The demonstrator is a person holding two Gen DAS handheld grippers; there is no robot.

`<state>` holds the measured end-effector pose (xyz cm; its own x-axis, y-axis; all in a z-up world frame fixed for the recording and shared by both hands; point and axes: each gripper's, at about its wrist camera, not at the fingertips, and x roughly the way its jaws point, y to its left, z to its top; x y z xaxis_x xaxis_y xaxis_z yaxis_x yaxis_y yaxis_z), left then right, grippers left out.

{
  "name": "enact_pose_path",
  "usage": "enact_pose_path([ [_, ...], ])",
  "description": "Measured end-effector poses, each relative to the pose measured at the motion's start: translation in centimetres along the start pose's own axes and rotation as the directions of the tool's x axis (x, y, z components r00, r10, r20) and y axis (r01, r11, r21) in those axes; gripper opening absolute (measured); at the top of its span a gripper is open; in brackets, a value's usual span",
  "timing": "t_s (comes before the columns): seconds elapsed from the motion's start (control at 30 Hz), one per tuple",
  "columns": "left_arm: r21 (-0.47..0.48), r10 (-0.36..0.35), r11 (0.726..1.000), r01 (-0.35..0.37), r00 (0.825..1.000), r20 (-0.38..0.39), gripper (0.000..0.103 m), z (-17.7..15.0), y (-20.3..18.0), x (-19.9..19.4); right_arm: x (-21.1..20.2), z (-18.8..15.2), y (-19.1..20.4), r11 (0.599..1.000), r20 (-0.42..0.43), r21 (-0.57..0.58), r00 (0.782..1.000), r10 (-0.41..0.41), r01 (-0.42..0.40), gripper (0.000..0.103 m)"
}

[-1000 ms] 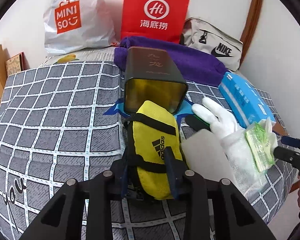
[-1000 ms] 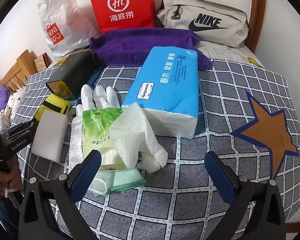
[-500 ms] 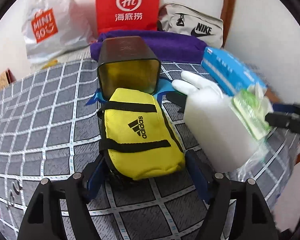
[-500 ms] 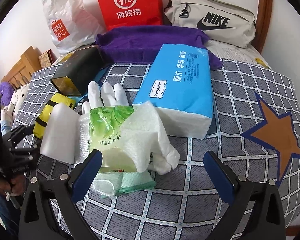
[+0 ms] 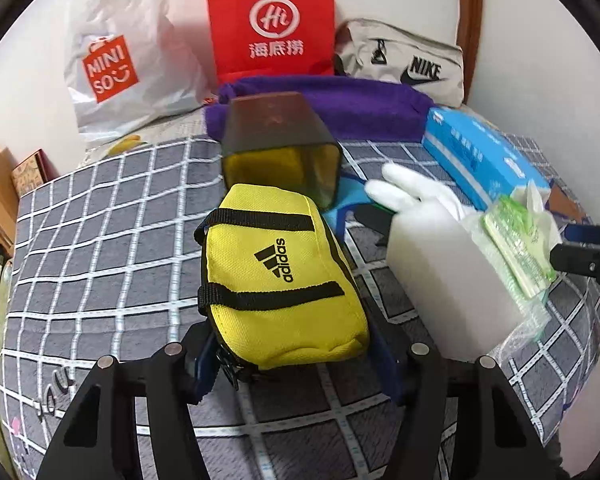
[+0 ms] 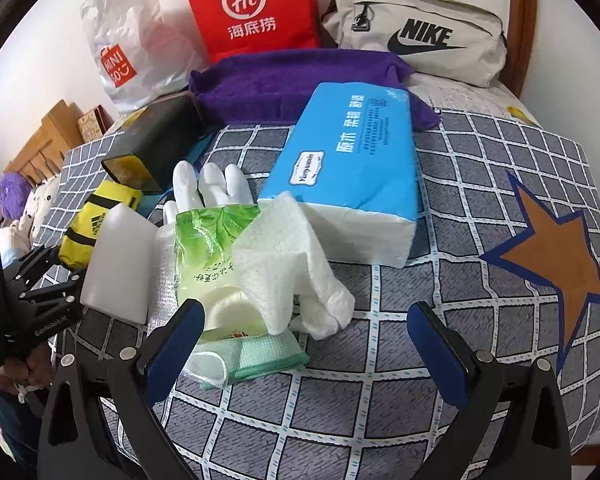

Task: Organize soft objects
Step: 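Lift the yellow pouch with the left tool while the right tool grasps the white crumpled cloth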

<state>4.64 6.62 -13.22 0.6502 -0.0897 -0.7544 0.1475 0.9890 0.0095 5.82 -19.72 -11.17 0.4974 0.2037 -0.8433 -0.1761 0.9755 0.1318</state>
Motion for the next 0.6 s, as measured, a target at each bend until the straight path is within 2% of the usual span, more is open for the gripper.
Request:
enact_pose_path([
  [0.17, -0.04, -0.009, 0.999, 0.009, 1.0, 0.004, 0.061, -0.1, 0.7, -0.6, -0.2, 0.4, -0.4, 1.0, 0.028, 0.019, 1.0, 0.009, -0.01, 0.101],
  [0.23, -0.046, -0.015, 0.999, 0.015, 1.0, 0.0, 0.061, -0.1, 0.7, -0.6, 0.1, 0.6, -0.6, 0.999, 0.033, 0.029, 0.999, 0.013, -0.014, 0.097],
  [0.3, -0.048, -0.021, 0.999, 0.02, 1.0, -0.009, 0.061, -0.2, 0.5, -0.5, 0.6, 0.7, -0.8, 0.999, 0.031, 0.033, 0.999, 0.02, -0.021, 0.083],
  [0.33, -0.05, -0.022, 0.999, 0.022, 1.0, -0.012, 0.061, -0.3, 0.5, -0.4, 0.9, 0.8, -0.9, 0.999, 0.029, 0.033, 0.999, 0.036, -0.037, 0.079],
  [0.4, -0.048, -0.028, 0.998, 0.027, 0.999, -0.02, 0.061, -0.3, 0.3, -0.2, 1.6, 0.8, -1.2, 0.997, 0.021, 0.036, 0.998, 0.067, -0.067, 0.061],
  [0.43, -0.045, -0.029, 0.999, 0.028, 0.999, -0.023, 0.061, -0.3, 0.2, -0.2, 2.0, 0.7, -1.4, 0.995, 0.016, 0.044, 0.996, 0.09, -0.091, 0.057],
  [0.5, -0.034, -0.028, 0.999, 0.027, 0.999, -0.026, 0.061, -0.3, -0.1, -0.1, 1.9, 0.6, -1.6, 0.989, 0.019, 0.064, 0.991, 0.131, -0.132, 0.04],
  [0.6, -0.028, -0.035, 0.999, 0.034, 0.999, -0.032, 0.061, -0.3, -0.4, 0.1, 1.3, 0.6, -1.5, 0.987, 0.037, 0.054, 0.988, 0.147, -0.149, 0.03],
])
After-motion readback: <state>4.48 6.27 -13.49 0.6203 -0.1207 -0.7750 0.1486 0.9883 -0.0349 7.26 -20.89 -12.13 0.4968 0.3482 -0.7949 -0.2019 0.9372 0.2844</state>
